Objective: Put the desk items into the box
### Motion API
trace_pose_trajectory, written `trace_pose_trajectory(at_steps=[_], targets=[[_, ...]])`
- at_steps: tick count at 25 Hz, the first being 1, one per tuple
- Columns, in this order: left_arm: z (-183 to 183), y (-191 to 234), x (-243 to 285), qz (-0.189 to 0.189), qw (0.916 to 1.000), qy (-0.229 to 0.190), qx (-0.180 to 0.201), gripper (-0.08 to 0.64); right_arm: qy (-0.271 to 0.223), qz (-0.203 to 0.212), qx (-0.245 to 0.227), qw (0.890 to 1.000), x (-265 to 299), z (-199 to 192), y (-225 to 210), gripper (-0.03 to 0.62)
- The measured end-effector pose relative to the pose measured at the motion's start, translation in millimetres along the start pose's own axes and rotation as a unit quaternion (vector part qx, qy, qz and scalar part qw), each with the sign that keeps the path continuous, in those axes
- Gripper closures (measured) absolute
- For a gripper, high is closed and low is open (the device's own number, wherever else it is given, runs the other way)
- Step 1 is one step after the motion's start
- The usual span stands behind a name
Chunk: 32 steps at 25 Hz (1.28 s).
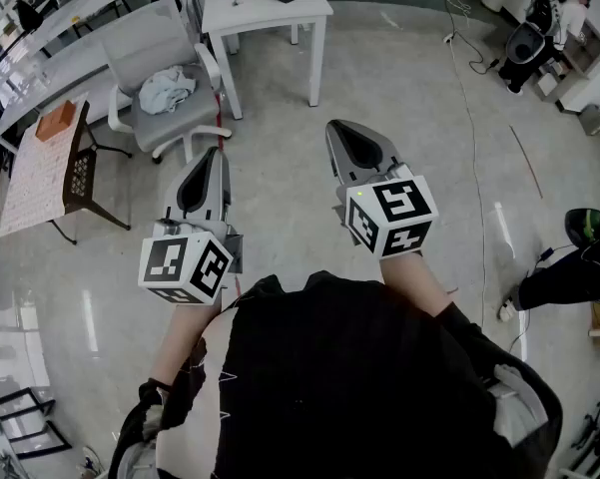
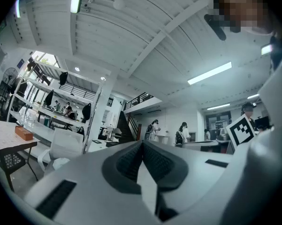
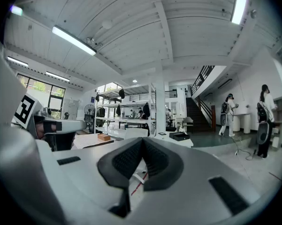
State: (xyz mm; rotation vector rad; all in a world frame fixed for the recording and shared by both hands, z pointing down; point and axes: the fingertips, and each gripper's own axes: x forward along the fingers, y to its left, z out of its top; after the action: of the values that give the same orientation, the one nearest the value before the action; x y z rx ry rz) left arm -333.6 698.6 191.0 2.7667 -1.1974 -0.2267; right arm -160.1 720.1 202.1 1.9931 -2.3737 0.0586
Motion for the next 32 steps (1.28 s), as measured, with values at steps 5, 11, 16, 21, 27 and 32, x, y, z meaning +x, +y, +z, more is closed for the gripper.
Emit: trace_pose_trajectory(at_steps=[5,11,16,21,27,32], targets=[[1,2,-2,-0.002,1.0000,-0.001,-0.002,0.549,0.000,-0.002,0.000,1.000,0,1,2,0.589],[5,8,-1,-0.004,1.0000,0.000,-0.002,0.550,-0.013,-0.008,0.027,1.000,4,6,1,0.589],[8,19,-1,-0.010,0.9999,-0.006,-0.002,0.549,-0.013,-0.006,0.025,1.000,13,5,9,0.589],[12,34,-3,-0.016,0.9998,-0.008,-0.004,0.551,-0.003,-0.001,0.010,1.000,24,-1,26,0.589],[-2,53,-10,-0.014,0.9998,0.011,-0.007,0.550,0.004,-0.004,0.034,0.999,32,-19,38,0.589],[-16,74,-16,0.005,0.9995,0.023,-0.023,0.551,0.032,0.006,0.038,0.999,44,-43,53,0.589]])
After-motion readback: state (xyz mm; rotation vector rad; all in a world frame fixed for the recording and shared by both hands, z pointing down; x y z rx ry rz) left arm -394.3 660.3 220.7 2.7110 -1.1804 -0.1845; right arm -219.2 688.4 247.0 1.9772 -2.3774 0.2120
